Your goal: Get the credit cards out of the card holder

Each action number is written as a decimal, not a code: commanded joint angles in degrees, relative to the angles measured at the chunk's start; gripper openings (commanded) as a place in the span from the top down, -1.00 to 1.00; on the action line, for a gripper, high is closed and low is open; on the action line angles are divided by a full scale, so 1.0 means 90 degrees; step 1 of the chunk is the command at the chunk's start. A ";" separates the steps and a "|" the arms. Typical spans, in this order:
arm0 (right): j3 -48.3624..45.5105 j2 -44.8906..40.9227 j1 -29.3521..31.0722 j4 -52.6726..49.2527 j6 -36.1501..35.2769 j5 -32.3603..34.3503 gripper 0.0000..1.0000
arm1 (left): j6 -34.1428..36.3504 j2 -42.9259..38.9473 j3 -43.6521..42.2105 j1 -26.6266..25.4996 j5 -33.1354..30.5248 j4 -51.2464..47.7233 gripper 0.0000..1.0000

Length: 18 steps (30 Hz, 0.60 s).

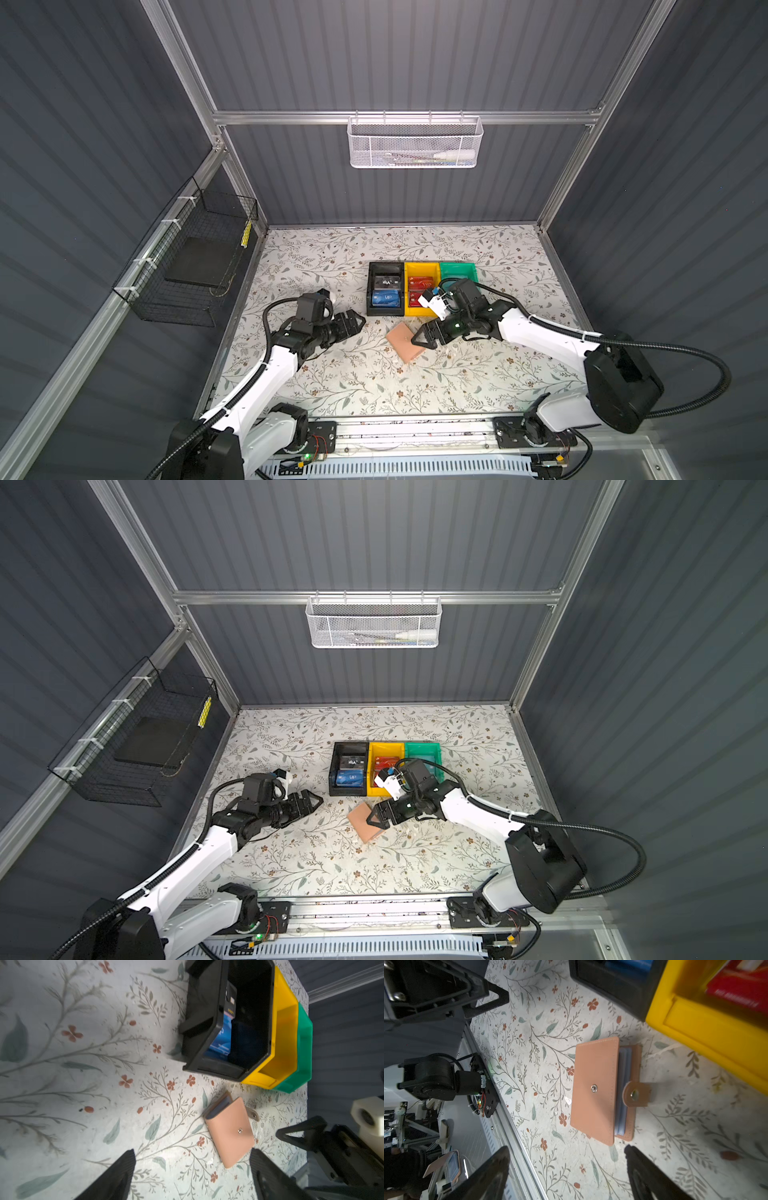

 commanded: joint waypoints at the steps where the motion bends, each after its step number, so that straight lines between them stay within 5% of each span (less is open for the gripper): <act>1: 0.0263 0.0333 0.0031 -0.0325 0.0118 -0.0405 -0.72 | -0.0318 0.0178 -0.0169 -0.0002 0.0774 0.0322 -0.78; 18: 0.0451 0.1054 0.0025 -0.0202 0.0101 -0.0478 -0.63 | -0.0892 0.0606 -0.0672 -0.0051 0.1491 0.1589 -0.82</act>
